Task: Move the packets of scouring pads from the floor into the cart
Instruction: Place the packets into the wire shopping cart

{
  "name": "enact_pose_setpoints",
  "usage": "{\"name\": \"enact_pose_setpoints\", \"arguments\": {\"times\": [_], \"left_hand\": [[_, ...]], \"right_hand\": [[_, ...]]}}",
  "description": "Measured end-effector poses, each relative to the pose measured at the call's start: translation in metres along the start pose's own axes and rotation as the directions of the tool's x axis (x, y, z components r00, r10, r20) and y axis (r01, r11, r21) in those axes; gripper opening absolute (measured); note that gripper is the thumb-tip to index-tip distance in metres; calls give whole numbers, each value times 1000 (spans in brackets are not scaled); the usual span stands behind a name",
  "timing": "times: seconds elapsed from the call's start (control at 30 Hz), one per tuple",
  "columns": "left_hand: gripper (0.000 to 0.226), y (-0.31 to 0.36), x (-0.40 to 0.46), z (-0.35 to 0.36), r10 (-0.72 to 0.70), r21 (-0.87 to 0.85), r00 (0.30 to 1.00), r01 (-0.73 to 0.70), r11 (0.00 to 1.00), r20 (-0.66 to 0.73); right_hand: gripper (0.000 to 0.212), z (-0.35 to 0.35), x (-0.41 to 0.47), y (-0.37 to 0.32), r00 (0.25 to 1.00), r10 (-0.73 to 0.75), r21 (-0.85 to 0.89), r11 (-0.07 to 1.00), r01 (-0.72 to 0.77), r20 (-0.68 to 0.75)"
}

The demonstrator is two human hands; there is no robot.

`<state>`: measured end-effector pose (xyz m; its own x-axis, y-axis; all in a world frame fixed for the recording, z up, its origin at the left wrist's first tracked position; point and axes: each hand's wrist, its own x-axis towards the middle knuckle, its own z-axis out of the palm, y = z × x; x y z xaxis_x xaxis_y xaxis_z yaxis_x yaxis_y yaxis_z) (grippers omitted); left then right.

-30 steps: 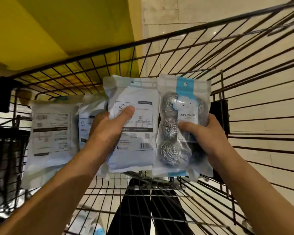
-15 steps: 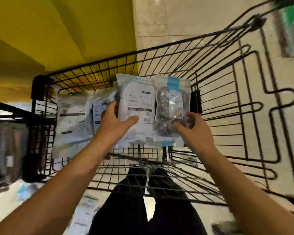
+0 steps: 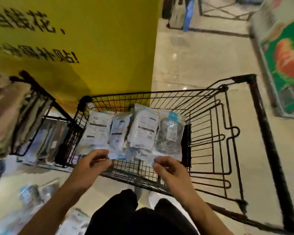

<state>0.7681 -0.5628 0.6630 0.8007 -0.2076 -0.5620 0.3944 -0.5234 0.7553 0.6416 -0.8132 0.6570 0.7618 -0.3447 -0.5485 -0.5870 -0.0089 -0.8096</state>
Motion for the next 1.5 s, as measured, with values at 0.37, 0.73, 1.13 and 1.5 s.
{"name": "enact_pose_setpoints", "arguments": {"times": [0.37, 0.73, 1.13, 1.5], "left_hand": [[15, -37, -121, 13, -104, -237, 908, 5, 972, -406], [15, -155, -285, 51, -467, -567, 637, 57, 822, -613], [16, -302, -478, 80, -691, -762, 383, -58, 645, -614], [15, -419, -657, 92, -834, -848, 170, -189, 495, -525]], "right_hand": [[7, 1, 4, -15, 921, -139, -133, 971, 200, 365], [9, 80, -57, 15, 720, 36, -350, 890, 293, 693], [8, 221, -212, 85, 495, 152, -423, 756, 499, 855], [12, 351, -395, 169, 296, 314, -432, 658, 617, 902]]}}
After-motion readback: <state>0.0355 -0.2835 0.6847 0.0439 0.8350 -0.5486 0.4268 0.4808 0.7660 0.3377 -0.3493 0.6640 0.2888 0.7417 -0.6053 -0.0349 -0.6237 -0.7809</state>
